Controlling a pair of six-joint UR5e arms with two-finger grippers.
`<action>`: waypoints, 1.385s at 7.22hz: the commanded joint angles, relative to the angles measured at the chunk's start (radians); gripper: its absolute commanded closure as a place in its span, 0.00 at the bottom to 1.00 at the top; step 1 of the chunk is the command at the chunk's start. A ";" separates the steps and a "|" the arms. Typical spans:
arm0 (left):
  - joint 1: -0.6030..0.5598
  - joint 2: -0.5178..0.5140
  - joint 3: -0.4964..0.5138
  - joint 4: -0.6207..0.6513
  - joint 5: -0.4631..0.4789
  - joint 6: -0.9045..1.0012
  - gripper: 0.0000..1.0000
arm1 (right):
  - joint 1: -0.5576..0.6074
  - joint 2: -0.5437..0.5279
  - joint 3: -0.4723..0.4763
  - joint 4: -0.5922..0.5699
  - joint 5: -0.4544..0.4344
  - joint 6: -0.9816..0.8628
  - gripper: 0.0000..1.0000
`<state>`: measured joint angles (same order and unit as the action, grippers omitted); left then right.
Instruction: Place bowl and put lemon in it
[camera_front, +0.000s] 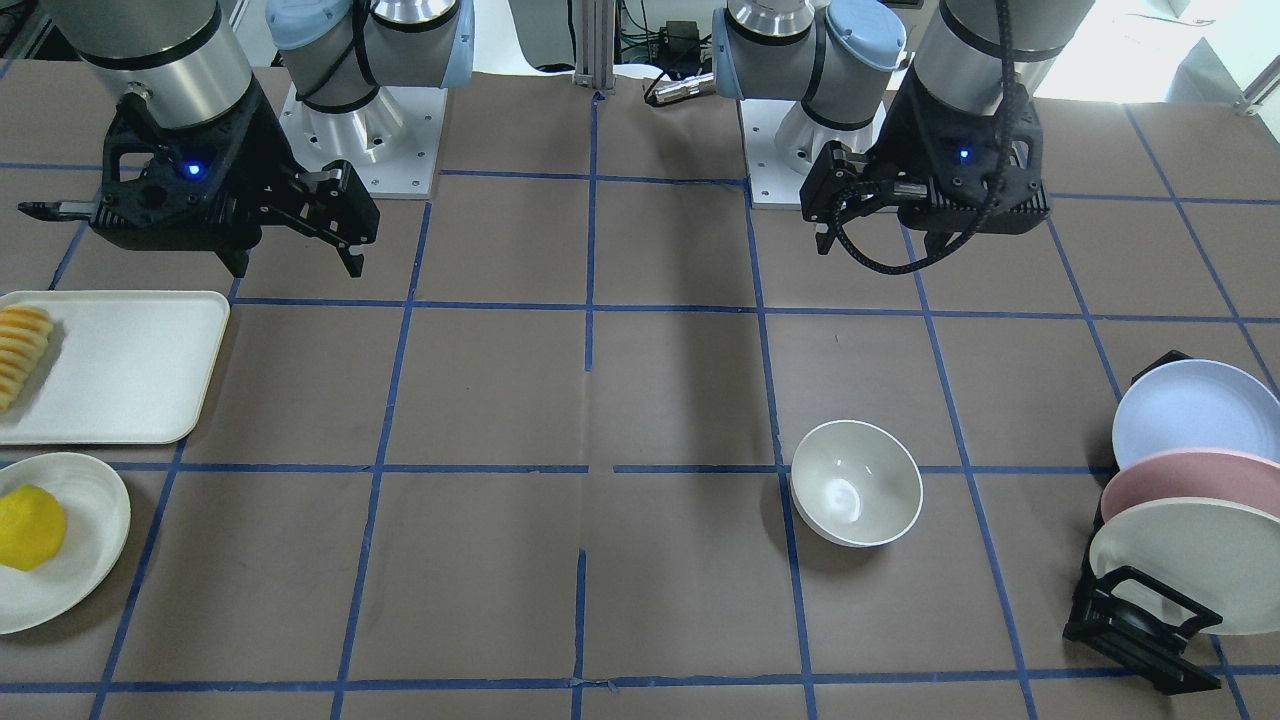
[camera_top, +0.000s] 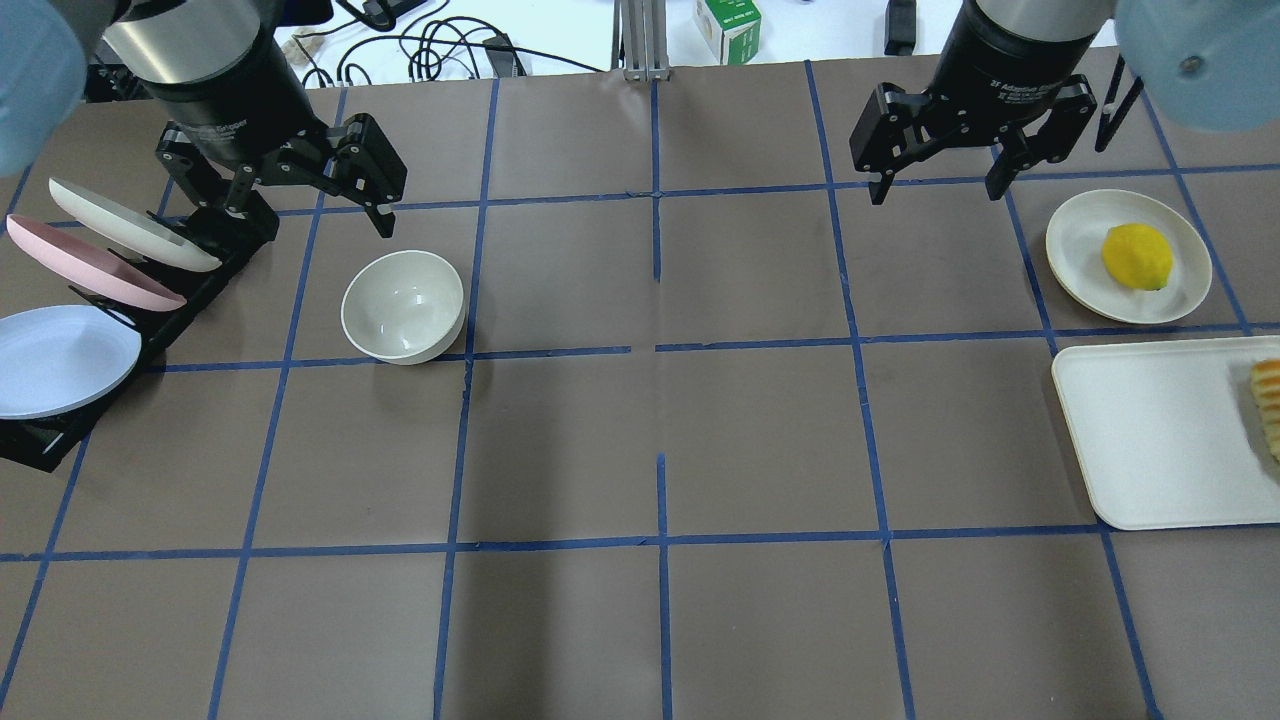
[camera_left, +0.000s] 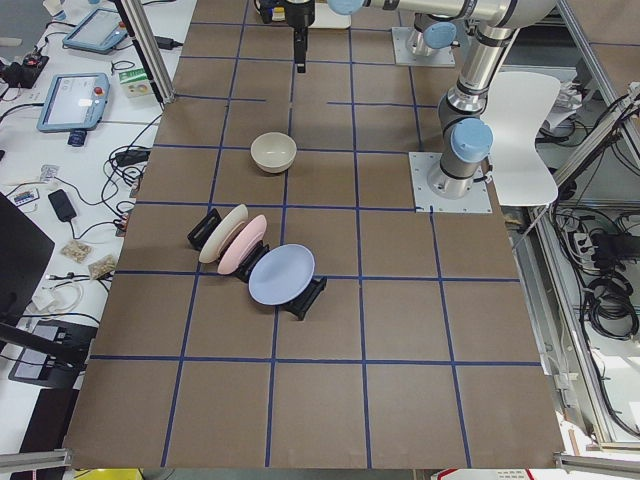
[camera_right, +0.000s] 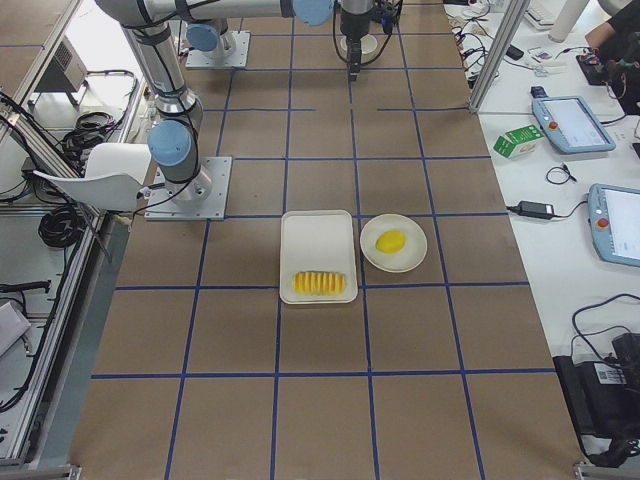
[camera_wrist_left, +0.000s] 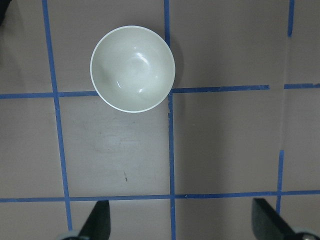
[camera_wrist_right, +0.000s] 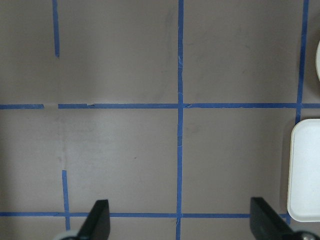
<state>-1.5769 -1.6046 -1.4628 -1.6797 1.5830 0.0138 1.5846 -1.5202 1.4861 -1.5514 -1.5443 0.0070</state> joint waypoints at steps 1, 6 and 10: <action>0.000 0.000 -0.001 0.000 -0.001 0.000 0.00 | 0.002 0.002 0.002 0.001 0.001 0.002 0.00; 0.136 -0.194 -0.156 0.357 -0.005 0.124 0.00 | -0.056 0.014 -0.004 -0.018 -0.010 -0.054 0.00; 0.228 -0.372 -0.226 0.575 -0.005 0.299 0.00 | -0.407 0.064 0.003 -0.044 -0.005 -0.514 0.00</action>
<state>-1.3709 -1.9316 -1.6735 -1.1533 1.5787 0.2824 1.2777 -1.4865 1.4896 -1.5723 -1.5414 -0.3639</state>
